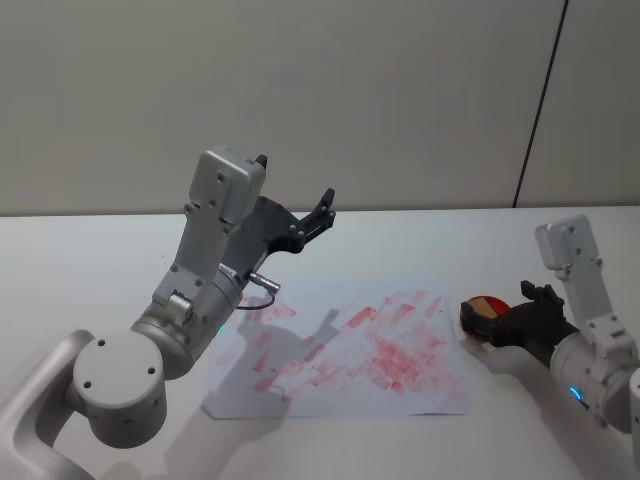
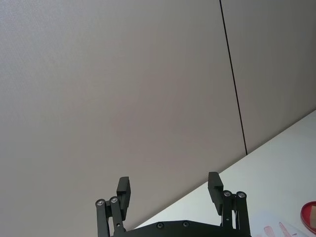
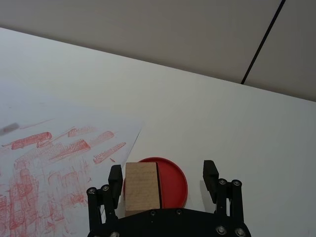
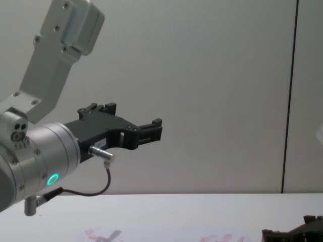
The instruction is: Use the one hand to pick up the stamp and affix it onto the A4 paper.
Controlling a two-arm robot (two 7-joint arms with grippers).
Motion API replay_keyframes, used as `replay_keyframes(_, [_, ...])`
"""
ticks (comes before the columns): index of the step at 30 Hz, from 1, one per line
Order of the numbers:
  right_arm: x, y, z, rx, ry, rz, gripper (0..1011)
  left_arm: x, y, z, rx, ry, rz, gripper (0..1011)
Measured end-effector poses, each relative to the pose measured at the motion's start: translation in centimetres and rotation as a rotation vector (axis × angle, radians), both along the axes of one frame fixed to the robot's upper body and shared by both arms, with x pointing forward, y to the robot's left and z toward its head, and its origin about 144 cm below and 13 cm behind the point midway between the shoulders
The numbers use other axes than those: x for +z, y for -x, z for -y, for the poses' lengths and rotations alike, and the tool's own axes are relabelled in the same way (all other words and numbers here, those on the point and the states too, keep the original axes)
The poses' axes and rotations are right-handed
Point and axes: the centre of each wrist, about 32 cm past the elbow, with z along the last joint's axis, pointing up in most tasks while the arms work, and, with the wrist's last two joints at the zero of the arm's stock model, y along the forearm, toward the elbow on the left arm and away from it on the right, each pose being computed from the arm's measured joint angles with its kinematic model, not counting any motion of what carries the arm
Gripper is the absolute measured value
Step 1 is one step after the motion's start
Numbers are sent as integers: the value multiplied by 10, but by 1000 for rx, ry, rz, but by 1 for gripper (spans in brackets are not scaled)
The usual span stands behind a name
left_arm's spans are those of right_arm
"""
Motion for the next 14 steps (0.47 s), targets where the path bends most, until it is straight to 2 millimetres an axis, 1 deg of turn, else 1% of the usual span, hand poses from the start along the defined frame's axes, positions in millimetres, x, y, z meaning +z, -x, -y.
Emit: replay_keyframes(14, [0, 0, 0, 0, 2, -1, 1001, 0, 0, 0, 0, 0, 0, 1001])
